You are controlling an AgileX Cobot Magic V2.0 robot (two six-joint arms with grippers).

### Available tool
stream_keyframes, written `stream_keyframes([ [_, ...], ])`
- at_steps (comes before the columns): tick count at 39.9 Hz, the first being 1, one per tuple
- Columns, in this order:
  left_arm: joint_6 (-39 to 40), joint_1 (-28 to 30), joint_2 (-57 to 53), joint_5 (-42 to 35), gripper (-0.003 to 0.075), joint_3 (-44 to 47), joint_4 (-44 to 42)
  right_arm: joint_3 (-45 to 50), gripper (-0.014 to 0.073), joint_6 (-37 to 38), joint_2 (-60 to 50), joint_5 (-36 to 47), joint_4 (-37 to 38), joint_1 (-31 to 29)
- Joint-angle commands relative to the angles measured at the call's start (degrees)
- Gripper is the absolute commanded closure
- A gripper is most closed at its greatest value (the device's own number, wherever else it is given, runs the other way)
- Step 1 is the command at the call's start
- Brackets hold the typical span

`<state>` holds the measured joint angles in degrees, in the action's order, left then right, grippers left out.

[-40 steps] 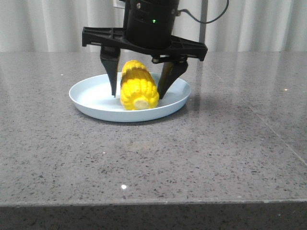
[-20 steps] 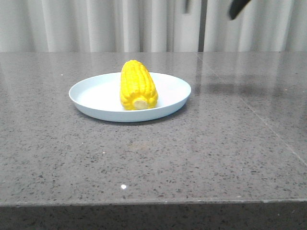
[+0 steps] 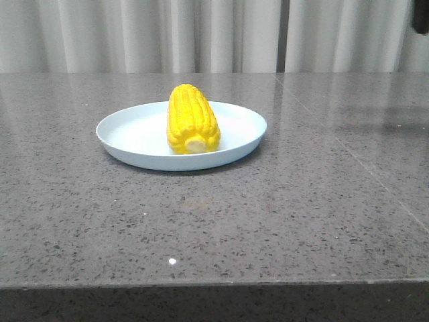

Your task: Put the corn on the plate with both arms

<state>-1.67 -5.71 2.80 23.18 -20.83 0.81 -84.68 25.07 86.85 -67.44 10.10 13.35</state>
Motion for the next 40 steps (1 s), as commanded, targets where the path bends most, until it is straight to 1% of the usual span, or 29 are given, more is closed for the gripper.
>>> stream_keyframes([
  [1,0.2,0.1,0.7,-5.1,0.0741,-1.6,0.2,3.6,0.0655,-4.4,-6.3,3.9,0.4,-1.0],
  [5,0.2,0.1,0.7,-5.1,0.0741,-1.6,0.2,11.3,0.0655,-7.1,-11.7,8.8,0.3,-0.6],
  [11,0.2,0.1,0.7,-5.1,0.0741,-1.6,0.2,22.5,0.0655,-7.5,-21.1,16.5,0.4,-0.5],
  [20,0.2,0.1,0.7,-5.1,0.0741,-1.6,0.2,42.4,0.0662,-7.6,-37.8,31.7,5.4,-0.5],
  [25,0.2,0.1,0.7,-5.1,0.0741,-1.6,0.2,51.3,0.0662,-7.6,-48.0,38.0,5.9,-0.5],
  [35,0.2,0.1,0.7,-5.1,0.0741,-1.6,0.2,62.7,0.0662,-7.6,-67.3,47.1,5.8,-0.5],
  [40,0.2,0.1,0.7,-5.1,0.0741,-1.6,0.2,64.9,0.0662,-7.6,-73.3,52.7,5.8,-0.5],
])
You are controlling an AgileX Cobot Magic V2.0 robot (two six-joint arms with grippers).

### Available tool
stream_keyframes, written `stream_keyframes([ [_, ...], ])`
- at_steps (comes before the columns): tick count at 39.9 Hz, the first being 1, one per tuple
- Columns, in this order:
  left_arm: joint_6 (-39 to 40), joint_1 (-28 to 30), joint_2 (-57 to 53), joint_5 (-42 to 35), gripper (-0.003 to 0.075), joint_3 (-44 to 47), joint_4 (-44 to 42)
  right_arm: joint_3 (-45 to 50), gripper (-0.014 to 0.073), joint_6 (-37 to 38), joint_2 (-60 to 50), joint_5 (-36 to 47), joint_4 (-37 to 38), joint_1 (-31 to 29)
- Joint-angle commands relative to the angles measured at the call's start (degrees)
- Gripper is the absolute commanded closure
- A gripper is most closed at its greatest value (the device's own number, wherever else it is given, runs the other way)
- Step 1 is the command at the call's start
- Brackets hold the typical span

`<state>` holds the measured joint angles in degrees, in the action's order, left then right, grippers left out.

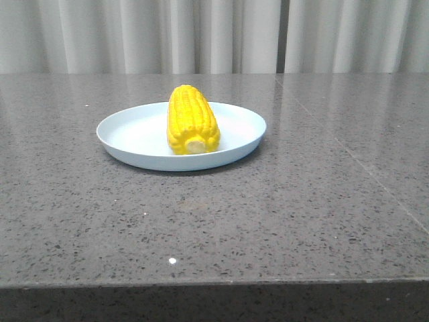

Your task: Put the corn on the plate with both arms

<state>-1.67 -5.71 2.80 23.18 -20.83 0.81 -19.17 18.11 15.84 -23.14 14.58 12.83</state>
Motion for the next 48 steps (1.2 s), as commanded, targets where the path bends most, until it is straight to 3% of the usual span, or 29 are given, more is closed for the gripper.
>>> stream_keyframes([
  [1,0.2,0.1,0.7,-5.1,0.0741,-1.6,0.2,-0.5,0.0662,-0.6,-3.1,8.9,1.3,0.0],
  [48,0.2,0.1,0.3,-6.1,0.0741,-0.8,0.2,-0.5,0.0662,-0.6,-4.1,9.0,1.3,0.0],
])
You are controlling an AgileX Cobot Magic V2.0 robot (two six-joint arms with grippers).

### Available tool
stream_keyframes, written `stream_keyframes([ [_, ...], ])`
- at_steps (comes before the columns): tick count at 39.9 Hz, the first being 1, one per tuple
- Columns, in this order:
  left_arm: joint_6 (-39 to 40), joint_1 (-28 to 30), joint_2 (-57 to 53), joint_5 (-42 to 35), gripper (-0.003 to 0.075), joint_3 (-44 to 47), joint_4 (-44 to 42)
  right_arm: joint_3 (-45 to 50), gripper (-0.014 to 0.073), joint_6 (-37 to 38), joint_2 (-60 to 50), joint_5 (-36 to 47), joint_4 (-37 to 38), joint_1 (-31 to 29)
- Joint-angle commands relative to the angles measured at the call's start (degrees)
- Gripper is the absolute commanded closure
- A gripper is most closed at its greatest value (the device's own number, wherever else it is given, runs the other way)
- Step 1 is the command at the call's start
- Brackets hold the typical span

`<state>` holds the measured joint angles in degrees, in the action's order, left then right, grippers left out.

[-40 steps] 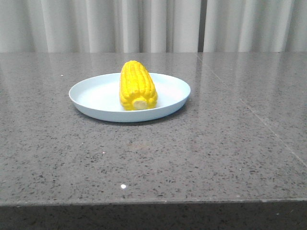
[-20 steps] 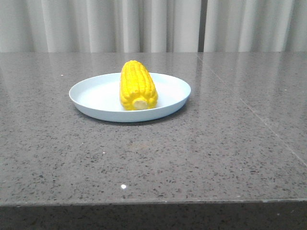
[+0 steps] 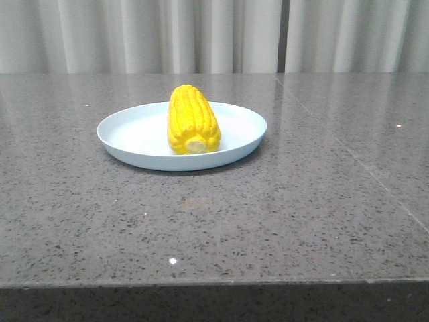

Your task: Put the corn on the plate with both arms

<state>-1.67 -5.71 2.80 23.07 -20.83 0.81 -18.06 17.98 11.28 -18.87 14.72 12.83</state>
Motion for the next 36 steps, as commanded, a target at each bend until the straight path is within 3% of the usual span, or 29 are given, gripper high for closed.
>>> stream_keyframes([
  [1,0.2,0.1,-0.2,-6.9,0.0741,-0.3,-0.3,-1.6,0.0662,-0.5,0.5,4.7,1.2,0.0],
  [15,0.2,7.0,-4.3,-11.0,0.0741,12.1,0.4,-1.6,0.0662,-0.5,0.6,4.7,1.2,0.0],
  [23,0.2,8.1,-4.3,-19.3,0.0741,21.2,0.4,-1.6,0.0662,-0.5,0.6,4.7,1.2,0.0],
  [36,0.2,8.1,-4.2,-17.6,0.0741,21.3,0.4,-1.6,0.0662,-0.5,0.6,4.7,1.2,0.0],
])
